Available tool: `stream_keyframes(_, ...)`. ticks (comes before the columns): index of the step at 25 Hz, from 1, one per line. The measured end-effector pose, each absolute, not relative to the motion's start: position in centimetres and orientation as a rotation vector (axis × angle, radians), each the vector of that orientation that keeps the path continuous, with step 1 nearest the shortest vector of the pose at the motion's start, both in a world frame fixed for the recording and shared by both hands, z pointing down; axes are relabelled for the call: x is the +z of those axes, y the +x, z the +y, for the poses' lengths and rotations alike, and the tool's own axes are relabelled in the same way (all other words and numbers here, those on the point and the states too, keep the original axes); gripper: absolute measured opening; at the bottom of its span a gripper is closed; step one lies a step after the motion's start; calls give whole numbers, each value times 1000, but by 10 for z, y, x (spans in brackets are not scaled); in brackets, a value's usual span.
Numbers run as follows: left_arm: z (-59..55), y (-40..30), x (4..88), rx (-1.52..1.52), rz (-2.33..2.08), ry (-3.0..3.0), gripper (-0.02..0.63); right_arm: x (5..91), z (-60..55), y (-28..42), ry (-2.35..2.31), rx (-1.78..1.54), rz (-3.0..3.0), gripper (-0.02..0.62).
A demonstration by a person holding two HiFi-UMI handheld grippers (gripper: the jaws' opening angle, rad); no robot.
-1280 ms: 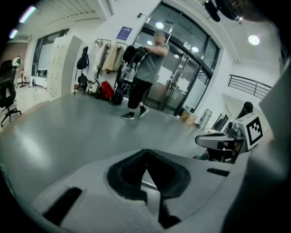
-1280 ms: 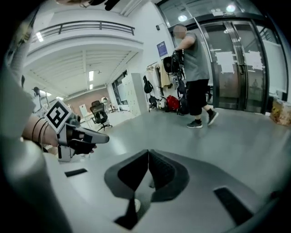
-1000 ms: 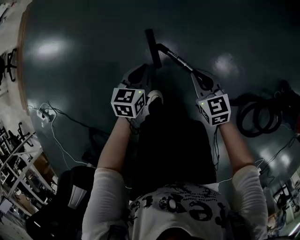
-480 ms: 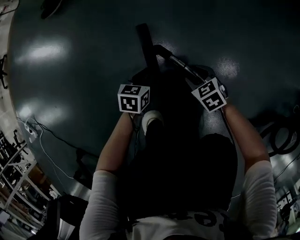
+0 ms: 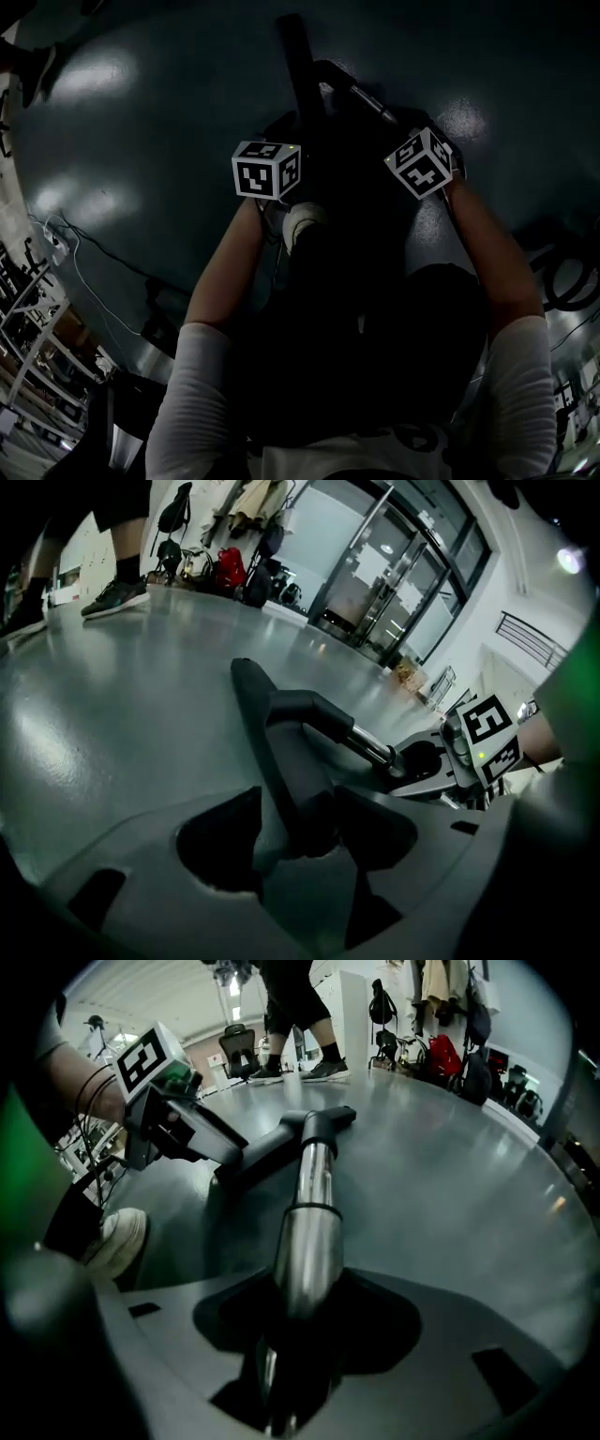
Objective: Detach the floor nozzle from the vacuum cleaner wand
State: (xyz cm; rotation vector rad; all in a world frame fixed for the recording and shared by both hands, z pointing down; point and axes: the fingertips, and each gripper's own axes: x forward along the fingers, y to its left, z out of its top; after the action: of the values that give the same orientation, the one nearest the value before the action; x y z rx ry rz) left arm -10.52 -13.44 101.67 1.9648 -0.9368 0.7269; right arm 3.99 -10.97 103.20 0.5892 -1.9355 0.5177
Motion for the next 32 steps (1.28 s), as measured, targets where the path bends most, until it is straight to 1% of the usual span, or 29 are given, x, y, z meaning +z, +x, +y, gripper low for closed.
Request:
stream_keyframes(1,-134,-106,1017,722,-931,1958,237,1031,-109,39,592,516,-1941,195)
stream_keyframes(3,-132,-103,1015,716,-900,1957,317,1025,-106,37,593,519,-1962,192)
stream_keyframes(5,-133,-96,1014,713,-859,1986,348,1017,-106,37,609,516,-1989,189)
stream_keyframes(8,-142,-79,1012,660,-789,2044,352,998,-108,37,630,503,-2046,187)
stream_keyframes(13,-146,-55,984,452,-634,2070,348,965,-97,34,611,471,-2103,187)
stream_keyframes(14,-145,-51,976,422,-610,2069,291,960,-96,35,611,464,-2106,187)
stream_keyframes(16,-144,-44,961,369,-579,2044,239,950,-96,38,613,459,-2122,187)
stream_keyframes(19,-143,-35,928,283,-545,1998,185,932,-94,43,633,498,-2165,187)
stream_keyframes(22,-146,-23,878,205,-527,1996,156,895,-99,53,672,461,-2177,187)
stream_keyframes(24,-148,-20,834,217,-534,2035,146,857,-104,55,700,404,-2178,187)
stream_keyframes(32,-130,-19,600,285,-568,2195,123,649,-94,51,761,354,-2189,187)
